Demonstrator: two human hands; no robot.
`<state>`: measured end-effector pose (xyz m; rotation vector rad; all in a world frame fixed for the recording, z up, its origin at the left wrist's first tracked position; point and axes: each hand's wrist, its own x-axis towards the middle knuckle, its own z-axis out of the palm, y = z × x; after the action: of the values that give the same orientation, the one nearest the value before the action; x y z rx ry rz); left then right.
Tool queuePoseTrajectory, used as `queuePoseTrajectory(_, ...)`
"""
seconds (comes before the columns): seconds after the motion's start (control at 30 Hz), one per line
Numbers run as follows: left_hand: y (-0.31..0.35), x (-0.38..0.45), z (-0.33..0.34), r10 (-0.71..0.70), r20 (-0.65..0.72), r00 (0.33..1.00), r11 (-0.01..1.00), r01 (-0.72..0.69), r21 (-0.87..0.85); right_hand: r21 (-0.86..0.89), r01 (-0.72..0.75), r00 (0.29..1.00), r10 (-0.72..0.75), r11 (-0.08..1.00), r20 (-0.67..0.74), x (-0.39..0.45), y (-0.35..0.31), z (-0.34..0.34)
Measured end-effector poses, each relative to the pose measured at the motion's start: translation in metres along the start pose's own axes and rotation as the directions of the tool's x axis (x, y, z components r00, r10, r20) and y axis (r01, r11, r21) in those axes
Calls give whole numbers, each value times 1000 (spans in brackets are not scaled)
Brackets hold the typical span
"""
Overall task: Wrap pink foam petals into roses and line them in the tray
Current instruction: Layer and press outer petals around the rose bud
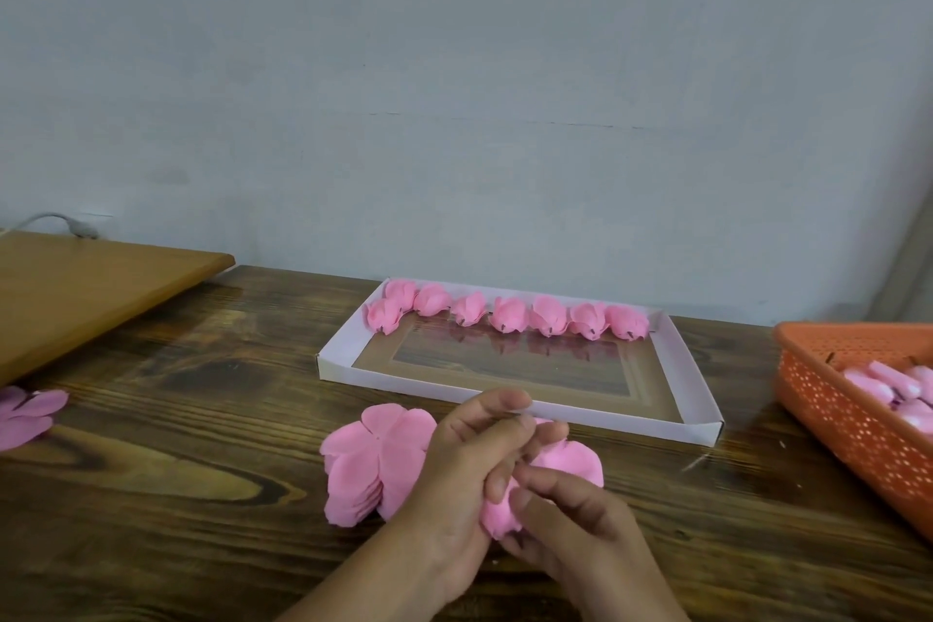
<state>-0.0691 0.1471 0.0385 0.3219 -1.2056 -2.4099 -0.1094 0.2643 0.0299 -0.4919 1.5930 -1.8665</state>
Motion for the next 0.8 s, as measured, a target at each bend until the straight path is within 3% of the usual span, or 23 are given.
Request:
queuePoseTrajectory(0.2, -1, 0, 2, -3, -17, 1000, 1000, 3, 11, -162, 98, 992, -85, 982, 89, -4, -2, -2)
queuePoseTrajectory(0.37, -1, 2, 4, 5, -42, 999, 1000, -5, 12, -170, 117, 990, -102, 978, 94, -3, -1, -3)
queuePoseTrajectory(0.57, -2, 3, 4, 32, 4, 999, 999, -32, 24, -190, 177, 966, -133, 966, 223, -5, -11, 2)
queuePoseTrajectory(0.7, -5, 4, 1, 64, 7, 998, 996, -64, 68, -307, 322, 945, -286, 896, 155, -7, -3, 3)
queuePoseTrajectory(0.8, -10, 8, -2, 74, -33, 997, 993, -71, 89, -427, 384, 897, -440, 819, -36, -3, 11, 16)
